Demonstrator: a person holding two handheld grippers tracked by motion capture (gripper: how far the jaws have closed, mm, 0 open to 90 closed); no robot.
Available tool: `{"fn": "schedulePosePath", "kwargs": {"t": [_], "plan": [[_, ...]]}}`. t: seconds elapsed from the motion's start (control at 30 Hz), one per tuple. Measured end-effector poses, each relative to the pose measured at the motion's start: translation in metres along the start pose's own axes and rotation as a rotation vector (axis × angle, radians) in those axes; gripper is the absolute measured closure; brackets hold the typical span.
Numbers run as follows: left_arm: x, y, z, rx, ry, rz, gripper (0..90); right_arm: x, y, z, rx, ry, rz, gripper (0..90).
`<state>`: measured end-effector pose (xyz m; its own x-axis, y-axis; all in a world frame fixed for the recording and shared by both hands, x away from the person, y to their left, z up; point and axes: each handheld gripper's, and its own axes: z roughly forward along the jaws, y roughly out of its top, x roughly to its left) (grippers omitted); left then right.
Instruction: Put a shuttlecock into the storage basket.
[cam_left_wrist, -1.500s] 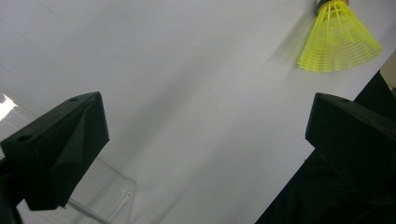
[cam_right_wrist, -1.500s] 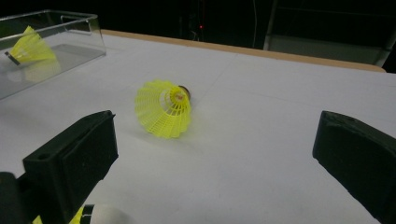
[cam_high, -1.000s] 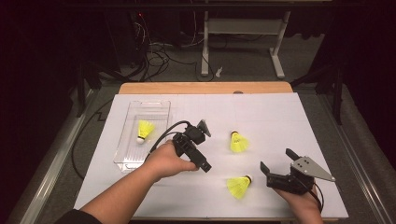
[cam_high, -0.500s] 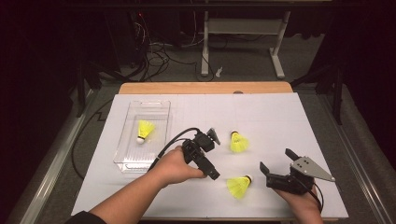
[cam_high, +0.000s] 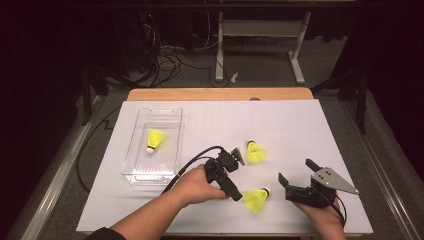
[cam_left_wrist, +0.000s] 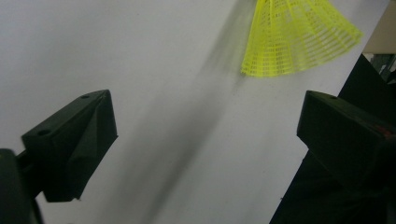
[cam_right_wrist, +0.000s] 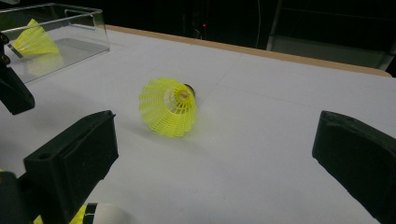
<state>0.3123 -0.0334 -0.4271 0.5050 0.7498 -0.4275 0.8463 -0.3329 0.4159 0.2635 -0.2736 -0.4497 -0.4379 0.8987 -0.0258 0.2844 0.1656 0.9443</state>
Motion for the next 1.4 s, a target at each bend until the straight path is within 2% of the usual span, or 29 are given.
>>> {"fn": "schedulePosePath", "kwargs": {"t": [0.07, 0.23, 0.37, 0.53, 0.67, 0.73, 0.83, 1.0, 1.13, 1.2, 1.4], "plan": [[-0.003, -0.002, 0.003, 0.004, -0.021, 0.003, 10.0, 0.001, 0.0, 0.0, -0.001, 0.0, -0.001, 0.8], [-0.007, -0.005, 0.01, 0.013, -0.033, 0.015, 18.3, 0.001, 0.0, 0.0, 0.002, 0.002, -0.002, 0.8], [-0.01, -0.006, 0.012, 0.018, -0.068, 0.025, 25.5, 0.001, -0.001, 0.001, 0.001, 0.002, 0.001, 0.8], [-0.011, -0.005, 0.013, 0.016, -0.069, 0.033, 35.1, 0.002, 0.0, 0.001, 0.001, 0.002, -0.005, 0.8], [-0.013, -0.007, 0.015, 0.021, -0.055, 0.061, 47.4, 0.002, 0.0, 0.0, 0.002, 0.003, -0.006, 0.8], [-0.014, -0.008, 0.018, 0.021, -0.043, 0.073, 50.3, 0.002, 0.0, 0.0, 0.0, 0.002, -0.006, 0.8], [-0.015, -0.009, 0.022, 0.027, -0.035, 0.089, 51.7, 0.002, 0.0, 0.0, 0.001, 0.002, -0.005, 0.8], [-0.017, -0.009, 0.028, 0.029, -0.026, 0.089, 53.9, 0.002, 0.0, 0.001, 0.002, 0.004, -0.007, 0.8], [-0.021, -0.005, 0.033, 0.02, -0.038, 0.082, 55.3, 0.002, 0.0, 0.001, 0.002, 0.007, -0.011, 0.8], [-0.022, -0.004, 0.035, 0.025, -0.038, 0.096, 57.6, 0.002, 0.0, 0.001, 0.005, 0.007, -0.01, 0.8], [-0.026, -0.001, 0.041, -0.007, -0.04, 0.099, 64.0, 0.002, 0.0, 0.001, 0.002, 0.007, -0.007, 0.8]]}}
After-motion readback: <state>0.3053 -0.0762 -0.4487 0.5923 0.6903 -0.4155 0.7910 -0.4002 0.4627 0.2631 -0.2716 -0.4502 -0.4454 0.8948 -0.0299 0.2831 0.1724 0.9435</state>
